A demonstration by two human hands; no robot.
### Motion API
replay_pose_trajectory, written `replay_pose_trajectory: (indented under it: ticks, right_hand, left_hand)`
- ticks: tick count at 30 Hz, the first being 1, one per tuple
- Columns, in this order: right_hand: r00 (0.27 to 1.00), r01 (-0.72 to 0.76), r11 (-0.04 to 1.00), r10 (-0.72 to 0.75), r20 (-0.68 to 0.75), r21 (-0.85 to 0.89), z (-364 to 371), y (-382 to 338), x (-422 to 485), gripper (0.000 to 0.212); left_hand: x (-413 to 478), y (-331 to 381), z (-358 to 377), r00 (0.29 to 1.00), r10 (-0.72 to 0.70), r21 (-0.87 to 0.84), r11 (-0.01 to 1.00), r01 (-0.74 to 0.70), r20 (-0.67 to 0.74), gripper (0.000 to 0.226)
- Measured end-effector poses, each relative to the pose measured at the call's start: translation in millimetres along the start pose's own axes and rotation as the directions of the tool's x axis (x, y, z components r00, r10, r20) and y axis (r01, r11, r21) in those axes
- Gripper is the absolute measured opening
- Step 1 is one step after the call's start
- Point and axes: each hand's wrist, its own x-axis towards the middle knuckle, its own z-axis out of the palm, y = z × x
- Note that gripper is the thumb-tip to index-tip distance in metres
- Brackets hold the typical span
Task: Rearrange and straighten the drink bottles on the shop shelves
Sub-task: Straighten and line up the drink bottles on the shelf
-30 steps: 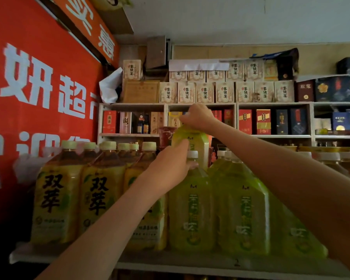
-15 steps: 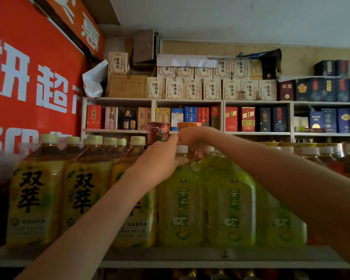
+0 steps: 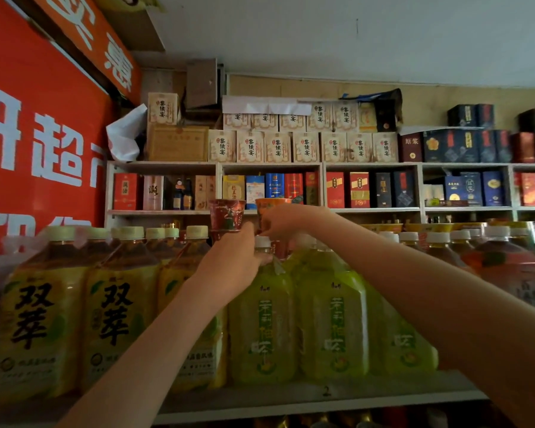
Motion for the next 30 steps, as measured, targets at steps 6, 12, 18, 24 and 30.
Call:
replay_pose_trajectory:
  ticks: [6, 12, 18, 24, 30]
  right_hand:
    - [0.943, 0.122, 0.992, -0.130, -0.306, -0.044, -4.8, 4.8, -77.1, 0.025]
    - [0.911, 0.042, 0.998, -0.056, -0.409, -0.045, 8.4, 46.6, -164.6, 0.028]
    - [0.919, 0.005, 1.000, -0.003, -0.393, 0.004, 36.9, 113.9, -253.7, 0.031]
    - [0.908, -0.095, 0.956, 0.198, -0.370, 0.278, 71.3, 187.9, -330.9, 0.027]
    - [0.883, -0.229, 0.871, 0.374, -0.283, 0.435, 113.2, 265.8, -388.5, 0.022]
  left_hand:
    - [-3.7, 29.0, 12.8, 0.956, 0.057, -0.046, 0.996, -0.073, -0.289, 0.049]
    - [-27.5, 89.1, 42.1, 0.919, 0.233, -0.160, 0.942, -0.295, -0.318, 0.046]
    - [-60.8, 159.8, 90.8, 0.882, 0.387, -0.224, 0.866, -0.447, -0.268, 0.046]
    - [-78.0, 241.0, 157.8, 0.903, 0.401, -0.408, 0.807, -0.427, -0.152, 0.037]
    - [-82.9, 311.3, 216.4, 0.948, 0.317, -0.511, 0.814, -0.277, -0.009, 0.030]
